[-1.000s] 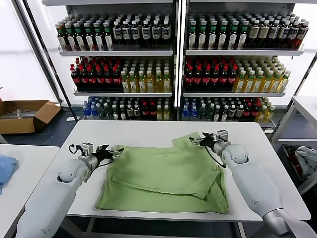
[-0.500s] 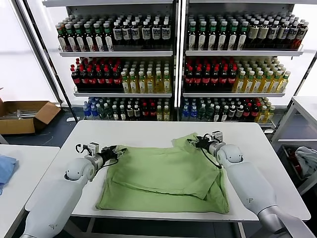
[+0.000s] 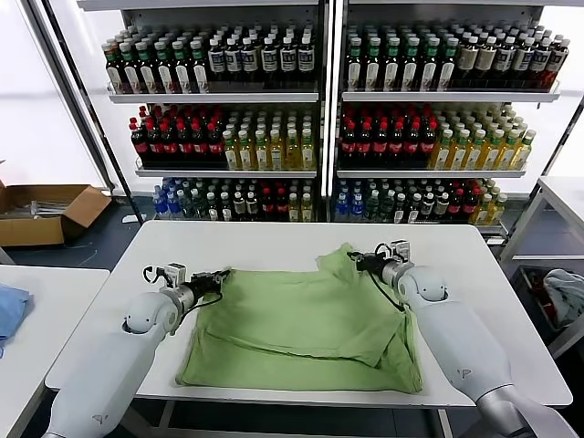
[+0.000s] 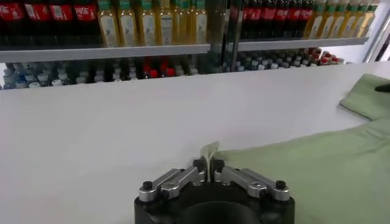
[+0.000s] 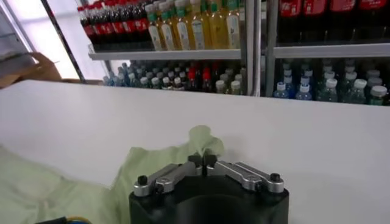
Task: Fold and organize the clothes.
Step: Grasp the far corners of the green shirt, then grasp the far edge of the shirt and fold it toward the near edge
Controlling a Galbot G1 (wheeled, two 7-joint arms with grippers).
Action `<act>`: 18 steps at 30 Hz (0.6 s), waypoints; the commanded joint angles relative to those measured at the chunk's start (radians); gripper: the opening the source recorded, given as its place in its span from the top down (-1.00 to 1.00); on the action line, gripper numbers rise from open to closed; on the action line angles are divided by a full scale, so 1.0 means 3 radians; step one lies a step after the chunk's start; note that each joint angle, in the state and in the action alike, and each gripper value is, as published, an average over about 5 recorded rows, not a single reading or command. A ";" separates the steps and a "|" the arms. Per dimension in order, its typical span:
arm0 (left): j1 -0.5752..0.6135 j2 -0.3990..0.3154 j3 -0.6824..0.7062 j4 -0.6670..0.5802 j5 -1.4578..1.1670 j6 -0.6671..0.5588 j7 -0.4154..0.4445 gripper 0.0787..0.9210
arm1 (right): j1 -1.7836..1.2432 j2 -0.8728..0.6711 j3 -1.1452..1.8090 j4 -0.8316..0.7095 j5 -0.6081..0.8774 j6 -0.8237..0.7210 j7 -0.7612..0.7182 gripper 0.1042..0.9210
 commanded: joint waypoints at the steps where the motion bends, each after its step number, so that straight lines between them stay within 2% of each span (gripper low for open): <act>1: 0.0312 0.0159 -0.0253 -0.0761 -0.0156 -0.0089 -0.0154 0.95 | -0.0579 -0.0111 0.0390 0.0979 0.0307 -0.0002 0.0173 1.00; 11: 0.1088 0.0445 -0.0711 -0.1549 -0.0202 -0.0082 -0.0275 0.96 | -0.1599 -0.0562 0.0978 0.2065 0.0414 0.0032 0.0242 1.00; 18: 0.1611 0.0507 -0.0995 -0.1904 -0.0206 -0.0066 -0.0302 0.96 | -0.2511 -0.0583 0.1690 0.2592 0.0452 0.0039 0.0227 1.00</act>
